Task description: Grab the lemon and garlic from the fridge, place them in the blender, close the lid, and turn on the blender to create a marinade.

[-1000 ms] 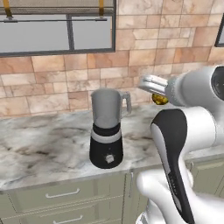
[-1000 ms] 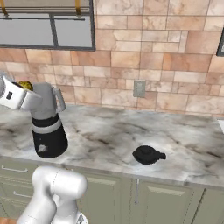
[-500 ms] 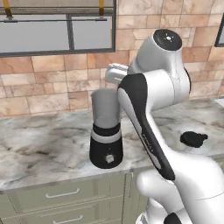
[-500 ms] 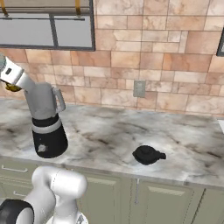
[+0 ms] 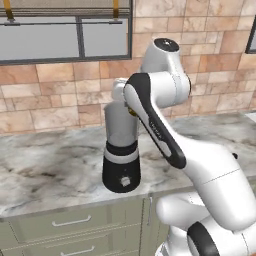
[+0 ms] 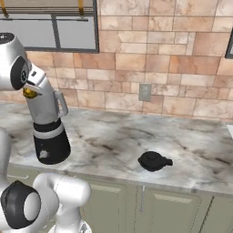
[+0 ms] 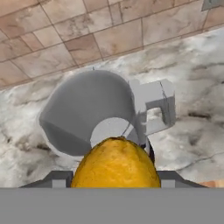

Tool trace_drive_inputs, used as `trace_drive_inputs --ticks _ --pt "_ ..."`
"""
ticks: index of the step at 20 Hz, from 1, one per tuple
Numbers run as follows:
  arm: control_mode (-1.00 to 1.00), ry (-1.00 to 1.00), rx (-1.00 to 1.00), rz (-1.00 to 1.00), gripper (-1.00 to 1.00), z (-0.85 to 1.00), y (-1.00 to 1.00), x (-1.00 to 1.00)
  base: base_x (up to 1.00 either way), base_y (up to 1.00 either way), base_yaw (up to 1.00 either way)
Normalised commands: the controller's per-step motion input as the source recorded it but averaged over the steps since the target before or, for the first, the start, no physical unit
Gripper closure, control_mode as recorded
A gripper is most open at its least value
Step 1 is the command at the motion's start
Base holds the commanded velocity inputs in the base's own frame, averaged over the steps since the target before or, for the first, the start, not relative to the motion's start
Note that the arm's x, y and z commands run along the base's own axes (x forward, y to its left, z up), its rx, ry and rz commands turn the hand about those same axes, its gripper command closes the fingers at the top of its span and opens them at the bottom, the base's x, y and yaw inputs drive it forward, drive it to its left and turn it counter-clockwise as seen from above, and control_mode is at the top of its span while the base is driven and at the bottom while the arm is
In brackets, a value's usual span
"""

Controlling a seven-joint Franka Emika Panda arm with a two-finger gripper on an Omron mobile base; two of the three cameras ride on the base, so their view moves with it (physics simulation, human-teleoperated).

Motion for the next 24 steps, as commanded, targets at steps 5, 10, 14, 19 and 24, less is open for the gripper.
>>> trace_drive_inputs --ticks 5,10,14,19,24 --pt "-1.0 0.1 0.0 0.07 1.0 -0.37 0.2 0.45 0.0 0.0 0.0" --pt "-1.0 0.04 0.0 0.04 1.0 -0.25 0.35 0.25 0.0 0.0 0.0" --pt "-1.0 0.0 0.0 0.0 1.0 0.0 0.08 0.47 0.0 0.0 0.0" --pt "-1.0 0.02 0.0 0.0 1.0 -0.16 0.09 0.55 0.0 0.0 0.0" --pt "-1.0 0.0 -0.04 0.01 1.0 -0.86 0.23 0.07 0.0 0.0 0.0"
